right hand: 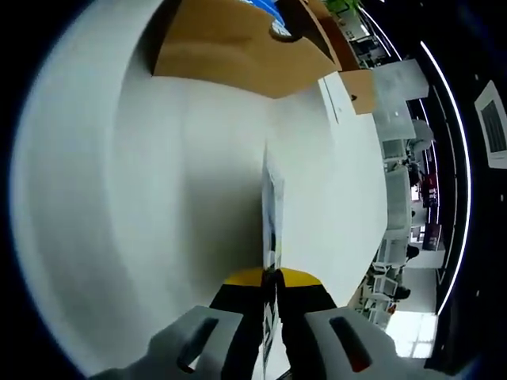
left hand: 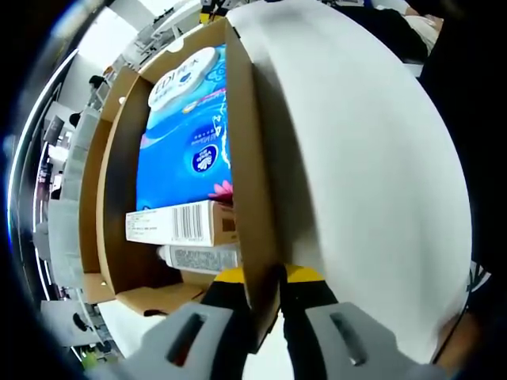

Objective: Operate the shoe box by opening the lid, removing the specified soft item, and placing it in the target area until the item is outside and the box remains undamaged.

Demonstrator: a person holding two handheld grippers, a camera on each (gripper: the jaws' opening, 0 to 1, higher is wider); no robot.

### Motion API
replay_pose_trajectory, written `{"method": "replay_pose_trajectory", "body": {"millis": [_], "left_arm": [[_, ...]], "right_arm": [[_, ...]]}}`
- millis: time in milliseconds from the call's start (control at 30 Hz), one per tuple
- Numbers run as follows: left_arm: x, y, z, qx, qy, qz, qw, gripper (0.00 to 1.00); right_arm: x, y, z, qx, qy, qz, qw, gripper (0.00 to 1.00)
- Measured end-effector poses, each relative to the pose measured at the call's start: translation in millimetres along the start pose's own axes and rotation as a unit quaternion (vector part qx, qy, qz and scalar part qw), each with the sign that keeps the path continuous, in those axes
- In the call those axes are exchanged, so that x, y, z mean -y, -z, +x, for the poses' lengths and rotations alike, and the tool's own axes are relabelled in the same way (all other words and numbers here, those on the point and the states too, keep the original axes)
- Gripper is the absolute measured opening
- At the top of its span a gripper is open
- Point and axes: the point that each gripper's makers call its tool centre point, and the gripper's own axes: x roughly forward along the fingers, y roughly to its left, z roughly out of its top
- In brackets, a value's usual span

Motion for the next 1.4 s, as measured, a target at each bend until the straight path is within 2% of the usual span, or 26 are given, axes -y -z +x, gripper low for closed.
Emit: {"method": "replay_pose_trajectory", "body": {"millis": [700, 1400], "left_arm": [[-1.2, 0.4, 0, -0.003, -0.001, 0.0, 1.0, 0.11], [-2.1, -0.2, 1, -0.006, -0.001, -0.001, 1.0, 0.11]], "right_arm": [[-2, -0.4, -6, -0.002, -0.011, -0.005, 0.9999, 0.06], [-19, 4.3, -11, -0.007, -0.032, -0.007, 0.9995, 0.11]]}}
